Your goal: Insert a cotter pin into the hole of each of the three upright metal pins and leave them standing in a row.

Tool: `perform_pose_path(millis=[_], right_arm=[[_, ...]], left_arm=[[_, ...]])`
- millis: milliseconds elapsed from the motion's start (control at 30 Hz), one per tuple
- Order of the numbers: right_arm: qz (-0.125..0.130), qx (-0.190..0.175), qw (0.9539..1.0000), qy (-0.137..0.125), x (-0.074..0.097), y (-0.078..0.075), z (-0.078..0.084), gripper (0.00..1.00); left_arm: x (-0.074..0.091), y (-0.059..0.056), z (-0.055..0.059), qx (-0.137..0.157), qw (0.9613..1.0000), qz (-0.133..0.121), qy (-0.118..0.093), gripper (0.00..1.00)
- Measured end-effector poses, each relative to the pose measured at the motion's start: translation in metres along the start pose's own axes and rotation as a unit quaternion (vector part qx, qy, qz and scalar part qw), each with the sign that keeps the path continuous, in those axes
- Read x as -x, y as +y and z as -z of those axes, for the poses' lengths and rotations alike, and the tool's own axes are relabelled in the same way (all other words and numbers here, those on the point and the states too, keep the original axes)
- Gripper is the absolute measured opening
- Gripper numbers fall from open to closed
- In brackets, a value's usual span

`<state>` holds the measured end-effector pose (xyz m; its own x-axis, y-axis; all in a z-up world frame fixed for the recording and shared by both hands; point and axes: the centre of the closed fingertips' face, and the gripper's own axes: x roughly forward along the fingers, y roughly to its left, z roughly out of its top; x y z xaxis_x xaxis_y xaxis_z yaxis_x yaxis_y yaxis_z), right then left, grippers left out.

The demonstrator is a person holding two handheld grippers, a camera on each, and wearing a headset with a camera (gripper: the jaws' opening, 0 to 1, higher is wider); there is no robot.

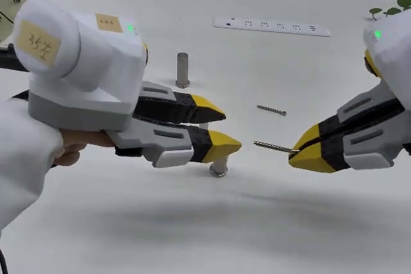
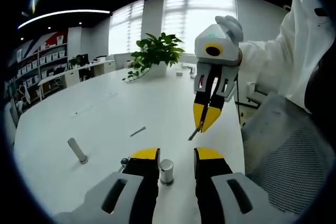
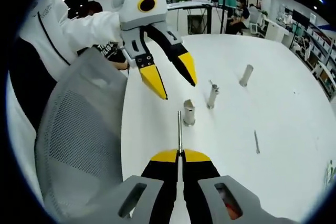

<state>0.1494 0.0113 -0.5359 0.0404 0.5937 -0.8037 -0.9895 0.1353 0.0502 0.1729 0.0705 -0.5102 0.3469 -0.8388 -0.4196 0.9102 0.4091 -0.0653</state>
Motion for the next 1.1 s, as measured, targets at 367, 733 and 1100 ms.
perform_pose_path(millis=[367, 733, 1100], right_arm=[[0.01, 0.009, 0.9994, 0.031, -0.018, -0.016, 0.008, 0.0], [0.011, 0.019, 0.9988, 0.043, -0.029, -0.02, 0.008, 0.0], [0.012, 0.023, 0.9985, 0.049, -0.033, -0.022, 0.009, 0.0]], left_arm=[[-0.015, 0.009, 0.023, -0.006, 0.999, -0.003, 0.045, 0.22], [-0.022, 0.012, 0.032, -0.016, 0.998, 0.005, 0.062, 0.12], [-0.022, 0.012, 0.034, 0.001, 0.9982, 0.008, 0.06, 0.1]])
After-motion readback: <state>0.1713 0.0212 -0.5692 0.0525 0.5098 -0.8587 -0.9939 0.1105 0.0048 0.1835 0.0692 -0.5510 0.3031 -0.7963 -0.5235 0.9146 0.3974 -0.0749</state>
